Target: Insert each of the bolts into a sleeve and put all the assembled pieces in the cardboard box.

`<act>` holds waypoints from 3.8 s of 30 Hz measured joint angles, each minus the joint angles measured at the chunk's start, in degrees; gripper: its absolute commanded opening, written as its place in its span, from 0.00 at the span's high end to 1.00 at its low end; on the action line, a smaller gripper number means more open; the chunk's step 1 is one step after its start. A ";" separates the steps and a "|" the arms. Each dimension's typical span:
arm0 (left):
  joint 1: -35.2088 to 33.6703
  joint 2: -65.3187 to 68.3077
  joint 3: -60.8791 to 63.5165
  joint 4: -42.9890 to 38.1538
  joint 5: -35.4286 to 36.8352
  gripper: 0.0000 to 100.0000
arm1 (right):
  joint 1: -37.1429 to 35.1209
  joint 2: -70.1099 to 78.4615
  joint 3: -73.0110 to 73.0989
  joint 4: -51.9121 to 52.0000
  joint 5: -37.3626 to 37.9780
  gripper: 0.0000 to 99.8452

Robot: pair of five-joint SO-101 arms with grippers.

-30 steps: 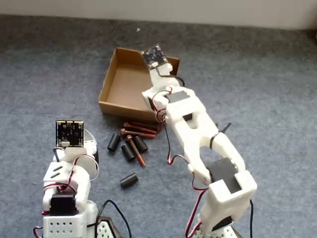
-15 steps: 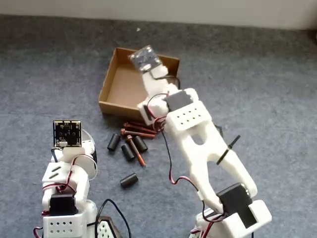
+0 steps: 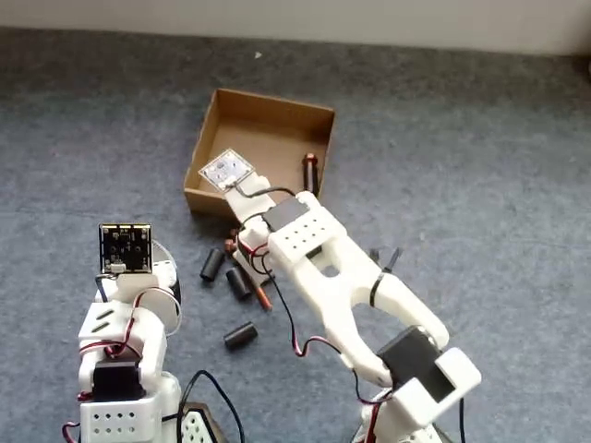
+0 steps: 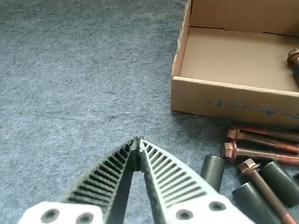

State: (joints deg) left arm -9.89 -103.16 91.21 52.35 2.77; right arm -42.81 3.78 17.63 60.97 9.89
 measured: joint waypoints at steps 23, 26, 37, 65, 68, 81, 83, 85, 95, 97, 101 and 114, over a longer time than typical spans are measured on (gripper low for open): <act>0.00 0.00 0.00 0.00 0.00 0.99 | -0.18 9.85 -0.09 -4.40 0.00 0.99; 0.00 0.00 0.00 0.00 0.00 0.99 | -0.18 9.85 -0.09 -4.40 0.00 0.99; 0.00 0.00 0.00 0.00 0.00 0.99 | 1.85 -6.77 2.02 0.97 0.00 0.99; 12.22 -0.09 -14.42 11.16 -5.19 0.93 | 18.99 -22.51 27.60 -16.35 -12.92 0.99; 13.54 0.79 -15.56 11.16 -6.07 0.93 | 18.99 -22.51 27.60 -16.35 -12.92 0.99; 20.92 40.70 -36.92 11.16 -1.32 0.93 | 18.99 -22.51 27.60 -16.35 -12.92 0.99; 21.10 47.74 -41.41 11.16 2.29 0.93 | 19.52 -22.51 27.60 -16.35 -12.92 0.99; 21.10 54.24 -45.36 11.16 6.42 0.93 | 20.40 -22.51 27.60 -16.35 -12.92 0.99; 21.19 81.58 -58.29 11.16 29.27 0.99 | 22.15 -22.51 27.60 -16.35 -12.92 0.99; 21.19 86.24 -59.96 11.16 33.14 0.99 | 22.15 -22.51 27.60 -16.35 -12.92 0.99; 21.19 93.80 -61.36 11.16 43.60 0.99 | 22.15 -22.51 27.60 -16.35 -12.92 0.99; 22.68 102.15 -61.45 3.87 63.65 0.86 | 22.15 -22.51 27.60 -16.35 -12.92 0.99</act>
State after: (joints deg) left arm 12.79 -1.01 29.76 56.22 66.42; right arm -20.66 -18.73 45.23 44.62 -3.03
